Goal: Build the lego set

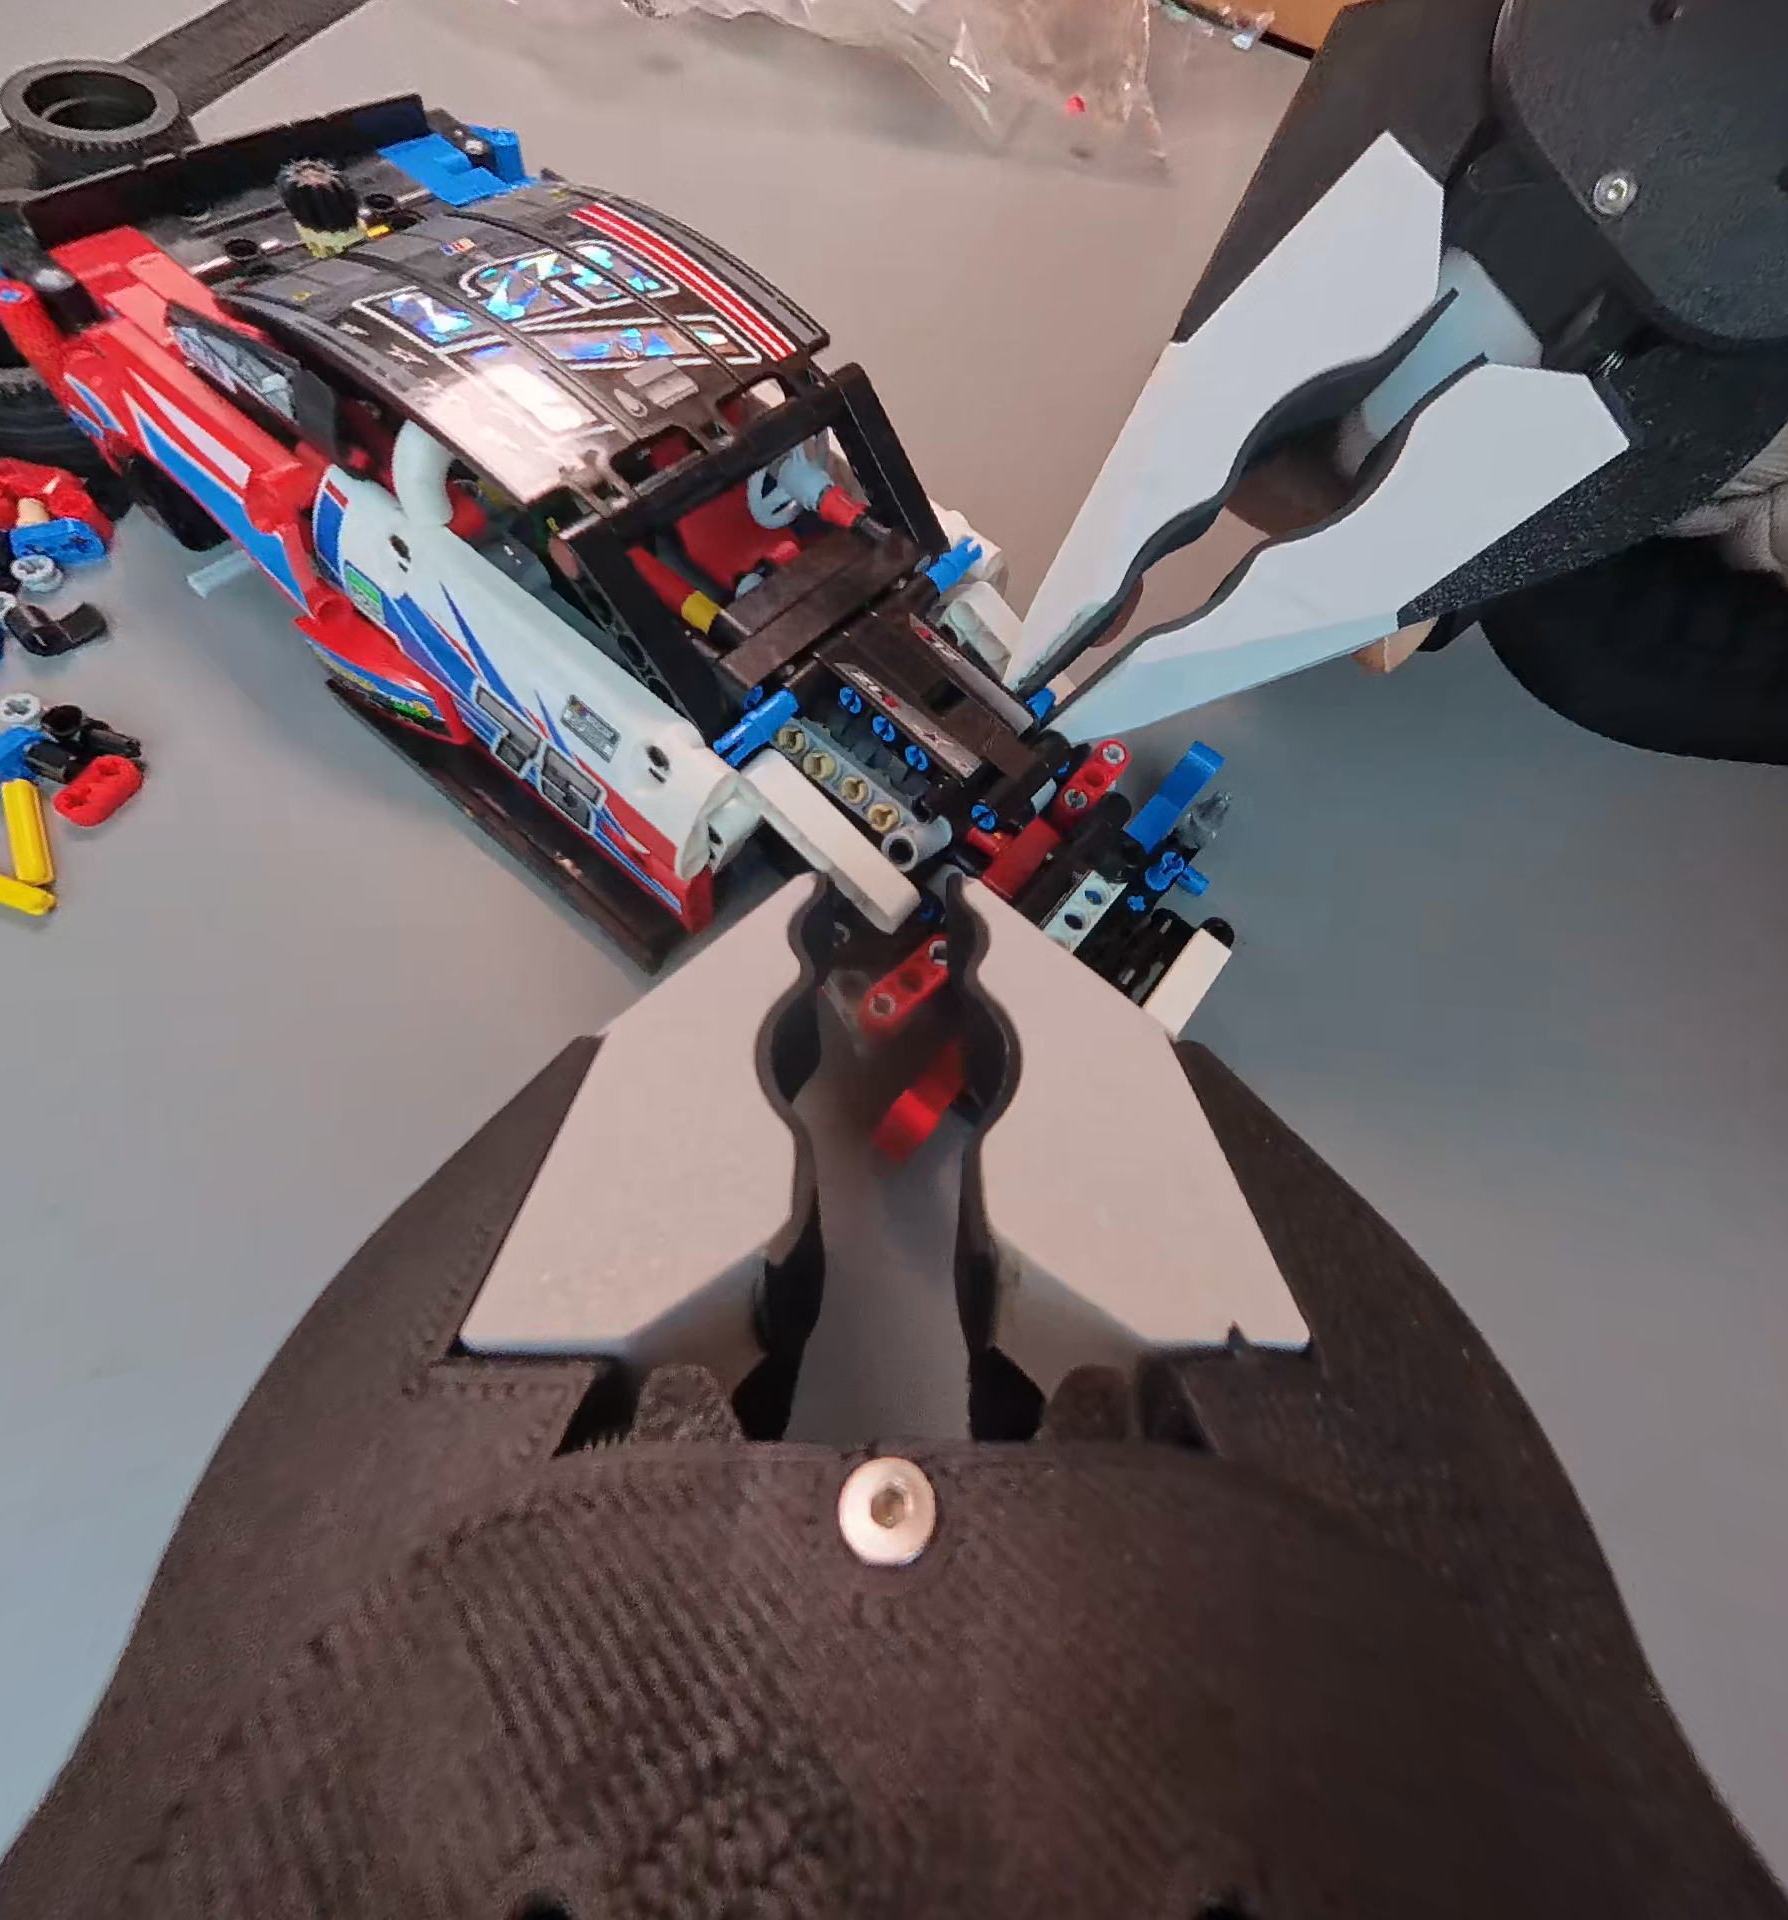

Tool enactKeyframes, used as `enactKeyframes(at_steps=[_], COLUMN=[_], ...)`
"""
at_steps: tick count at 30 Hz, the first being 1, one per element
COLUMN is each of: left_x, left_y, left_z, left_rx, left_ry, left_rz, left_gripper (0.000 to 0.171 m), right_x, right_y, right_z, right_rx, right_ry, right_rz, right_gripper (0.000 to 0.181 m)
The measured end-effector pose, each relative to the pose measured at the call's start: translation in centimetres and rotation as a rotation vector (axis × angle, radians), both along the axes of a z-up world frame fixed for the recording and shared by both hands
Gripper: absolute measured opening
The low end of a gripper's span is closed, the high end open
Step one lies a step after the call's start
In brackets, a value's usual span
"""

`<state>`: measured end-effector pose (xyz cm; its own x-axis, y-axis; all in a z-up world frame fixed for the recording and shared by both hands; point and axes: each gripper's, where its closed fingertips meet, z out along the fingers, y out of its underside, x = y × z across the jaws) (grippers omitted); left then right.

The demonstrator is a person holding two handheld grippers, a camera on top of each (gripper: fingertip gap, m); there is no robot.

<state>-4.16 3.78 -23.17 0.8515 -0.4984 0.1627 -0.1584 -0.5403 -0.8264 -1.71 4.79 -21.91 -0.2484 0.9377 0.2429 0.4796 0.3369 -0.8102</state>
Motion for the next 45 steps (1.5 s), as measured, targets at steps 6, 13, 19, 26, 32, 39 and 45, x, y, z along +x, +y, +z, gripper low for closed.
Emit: enactKeyframes(at_steps=[6, 13, 19, 26, 32, 39, 45], left_x=[2.0, 1.0, 1.7, 1.4, 1.1, 1.6, 1.7], left_y=[-0.3, 0.3, 1.1, 1.5, 1.9, 2.1, 2.1], left_z=[-0.1, 1.7, 1.8, 2.0, 1.9, 2.2, 2.2], left_rx=[0.009, 0.034, 0.059, 0.059, 0.078, 0.077, 0.08], left_ry=[0.028, -0.026, 0.056, 0.099, 0.123, 0.064, 0.034], left_rz=[-0.022, 0.005, 0.019, 0.108, 0.157, 0.127, 0.122], left_gripper=[0.016, 0.021, 0.027, 0.03, 0.034, 0.038, 0.04], right_x=[1.8, 2.5, 2.4, 2.2, 2.1, 2.0, 1.9], right_y=[0.4, 0.9, 1.0, 1.4, 1.8, 1.8, 1.9], right_z=[-0.1, 0.4, 0.3, 0.4, 0.3, 0.3, 0.2], right_rx=[-0.006, -0.055, -0.061, -0.06, -0.053, -0.055, -0.057], right_ry=[-0.026, -0.016, -0.004, 0.015, 0.028, 0.034, 0.053], right_rz=[0.05, 0.108, 0.109, 0.087, 0.069, 0.079, 0.106], right_gripper=[0.002, 0.002, 0.002, 0.002, 0.002, 0.002, 0.002])
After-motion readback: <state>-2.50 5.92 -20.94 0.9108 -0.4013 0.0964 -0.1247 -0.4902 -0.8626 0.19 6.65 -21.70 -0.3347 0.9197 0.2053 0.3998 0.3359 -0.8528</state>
